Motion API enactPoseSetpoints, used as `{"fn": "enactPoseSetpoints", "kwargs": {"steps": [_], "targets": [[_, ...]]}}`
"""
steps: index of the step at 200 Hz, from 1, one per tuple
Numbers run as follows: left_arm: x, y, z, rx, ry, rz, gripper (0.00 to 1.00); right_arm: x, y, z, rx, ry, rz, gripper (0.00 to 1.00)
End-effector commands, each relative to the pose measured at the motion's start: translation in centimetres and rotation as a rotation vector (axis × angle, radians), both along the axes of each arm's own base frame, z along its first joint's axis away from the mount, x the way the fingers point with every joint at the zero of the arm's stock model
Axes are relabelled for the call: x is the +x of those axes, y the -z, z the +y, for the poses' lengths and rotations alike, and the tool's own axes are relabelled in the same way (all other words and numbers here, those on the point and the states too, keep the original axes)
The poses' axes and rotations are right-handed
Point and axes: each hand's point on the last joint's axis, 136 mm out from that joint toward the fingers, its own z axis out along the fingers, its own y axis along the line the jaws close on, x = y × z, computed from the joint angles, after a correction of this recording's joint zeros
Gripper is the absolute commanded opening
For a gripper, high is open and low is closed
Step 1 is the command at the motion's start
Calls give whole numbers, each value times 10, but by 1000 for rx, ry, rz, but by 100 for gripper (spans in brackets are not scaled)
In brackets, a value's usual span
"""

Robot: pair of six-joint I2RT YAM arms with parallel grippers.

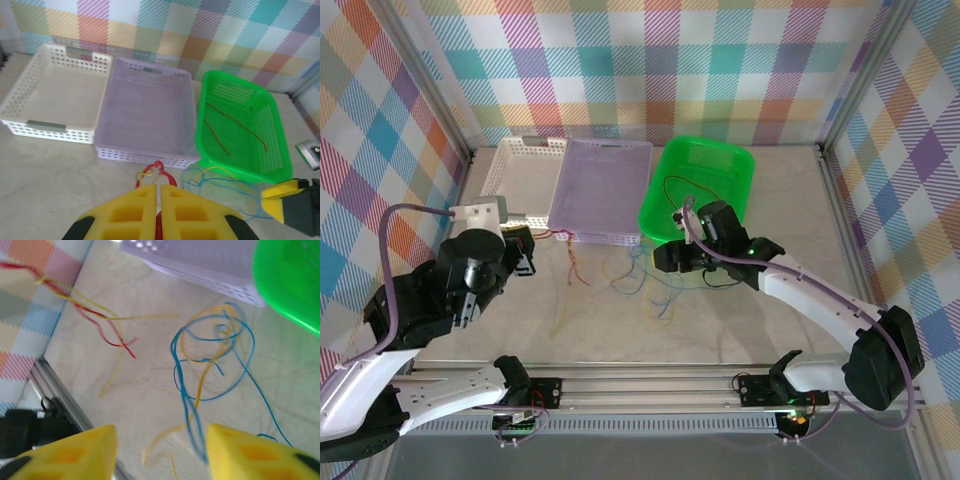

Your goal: Untangle the cables

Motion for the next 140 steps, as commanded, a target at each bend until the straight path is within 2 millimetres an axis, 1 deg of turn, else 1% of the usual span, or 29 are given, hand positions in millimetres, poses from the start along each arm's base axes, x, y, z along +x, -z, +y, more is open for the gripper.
{"fn": "enactPoseSetpoints", "kwargs": {"steps": [1,13,28,57,87,110,140], "targets": [[2,-13,-20,-113,52,-16,0,-5,-58,16,108,-79,-200,61],[2,-15,-28,-147,73,-11,0,-12,-66,25,125,-118,-237,65],[3,-17,-37,-184,95,-3,0,-16,-65,32,132,-147,-254,67],[2,-26,-48,-243,127,7,0,-18,-52,37,139,-159,-267,70],[0,-38,-56,-308,156,14,0,-32,-38,55,162,-224,-266,71],[-2,-49,-54,-352,153,2,0,-41,-20,68,150,-255,-234,71],[-5,-61,-50,-400,147,-16,0,-50,20,84,106,-271,-154,70]]}}
